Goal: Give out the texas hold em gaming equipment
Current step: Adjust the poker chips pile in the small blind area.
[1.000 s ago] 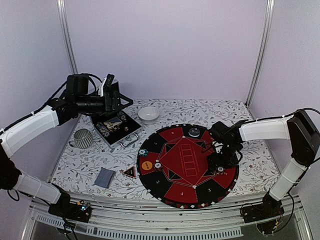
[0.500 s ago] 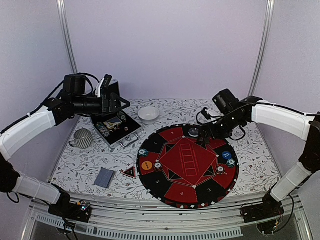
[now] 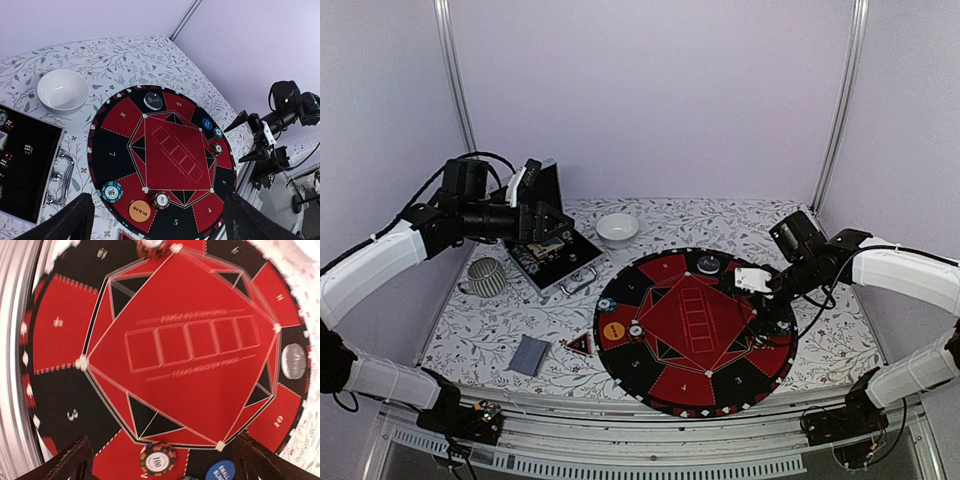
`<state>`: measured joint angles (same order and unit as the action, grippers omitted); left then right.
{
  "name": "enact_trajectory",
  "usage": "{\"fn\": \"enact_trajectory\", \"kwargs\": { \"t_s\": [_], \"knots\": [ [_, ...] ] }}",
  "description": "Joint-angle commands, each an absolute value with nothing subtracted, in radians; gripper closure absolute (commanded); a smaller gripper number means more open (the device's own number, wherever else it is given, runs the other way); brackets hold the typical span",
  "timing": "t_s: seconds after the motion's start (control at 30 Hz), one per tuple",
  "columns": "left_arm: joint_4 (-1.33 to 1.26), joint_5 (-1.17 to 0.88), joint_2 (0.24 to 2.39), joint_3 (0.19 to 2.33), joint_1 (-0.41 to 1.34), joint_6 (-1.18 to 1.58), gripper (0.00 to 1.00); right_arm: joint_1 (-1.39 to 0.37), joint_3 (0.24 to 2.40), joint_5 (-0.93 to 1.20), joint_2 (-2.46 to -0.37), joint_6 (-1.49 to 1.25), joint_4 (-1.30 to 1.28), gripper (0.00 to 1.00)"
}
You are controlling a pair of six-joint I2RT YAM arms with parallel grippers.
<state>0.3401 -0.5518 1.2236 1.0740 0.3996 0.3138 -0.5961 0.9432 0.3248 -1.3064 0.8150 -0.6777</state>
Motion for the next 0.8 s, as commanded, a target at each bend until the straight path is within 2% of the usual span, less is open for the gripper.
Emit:
{"fn": "enact_trajectory", "kwargs": {
  "t_s": [0.0, 0.13, 0.53, 0.77],
  "knots": [
    [0.364, -0.54, 1.223, 1.041, 0.379, 0.243, 0.08, -0.612, 0.837, 0.216, -1.334, 1.139, -0.77, 0.01],
    [0.375, -0.573, 1.233, 1.034, 0.358, 0.225, 0.08, -0.617, 0.804, 0.166, -1.372, 1.155, -0.744, 0.01],
    [0.371, -0.634, 1.229, 0.992, 0.305, 0.223, 0.08, -0.607, 0.885, 0.098, -1.569, 1.158, -0.758, 0.01],
    [0.365, -0.665, 1.228, 0.978, 0.279, 0.229, 0.08, -0.602, 0.942, 0.113, -1.654, 1.149, -0.827, 0.11]
  ]
}}
